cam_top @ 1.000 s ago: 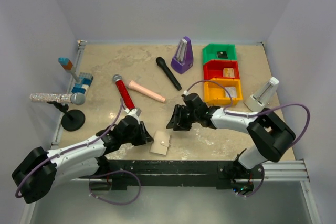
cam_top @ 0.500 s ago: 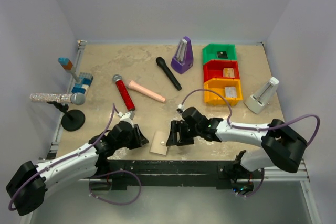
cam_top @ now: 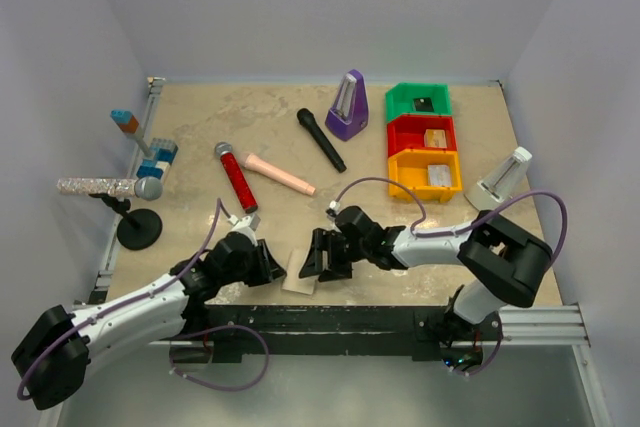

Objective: Take the credit cards out of the card holder
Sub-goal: Move the card holder to the center of the board.

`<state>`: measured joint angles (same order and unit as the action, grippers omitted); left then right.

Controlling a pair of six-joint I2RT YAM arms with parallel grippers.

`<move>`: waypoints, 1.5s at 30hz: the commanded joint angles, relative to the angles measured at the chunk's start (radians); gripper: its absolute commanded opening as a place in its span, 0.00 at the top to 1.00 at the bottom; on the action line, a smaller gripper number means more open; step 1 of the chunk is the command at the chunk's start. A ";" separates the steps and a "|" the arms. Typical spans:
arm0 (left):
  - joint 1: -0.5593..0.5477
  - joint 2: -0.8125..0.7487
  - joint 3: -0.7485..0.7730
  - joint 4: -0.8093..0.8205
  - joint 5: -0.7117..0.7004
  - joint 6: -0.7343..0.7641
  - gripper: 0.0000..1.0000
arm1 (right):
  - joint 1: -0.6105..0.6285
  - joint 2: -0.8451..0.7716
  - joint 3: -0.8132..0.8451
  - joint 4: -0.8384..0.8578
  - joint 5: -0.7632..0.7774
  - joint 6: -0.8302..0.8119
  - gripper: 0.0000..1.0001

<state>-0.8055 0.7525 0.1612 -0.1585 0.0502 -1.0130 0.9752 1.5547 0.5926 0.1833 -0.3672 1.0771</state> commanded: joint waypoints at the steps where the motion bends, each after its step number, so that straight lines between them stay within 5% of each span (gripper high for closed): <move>1: -0.003 0.004 -0.031 0.057 0.053 -0.013 0.71 | 0.002 0.035 0.001 0.016 0.043 0.041 0.30; 24: -0.008 0.096 -0.015 0.192 0.060 -0.038 0.74 | -0.102 -0.117 0.030 -0.211 0.132 -0.106 0.37; 34: -0.006 0.079 -0.025 0.211 0.031 -0.061 0.74 | 0.013 -0.280 0.203 -0.629 0.430 -0.292 0.36; 45: -0.017 0.113 -0.018 0.234 0.037 -0.079 0.74 | 0.132 -0.210 0.297 -0.697 0.493 -0.290 0.36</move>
<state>-0.8082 0.8562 0.1345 0.0254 0.0975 -1.0630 1.0519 1.3098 0.8028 -0.4332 0.0422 0.8089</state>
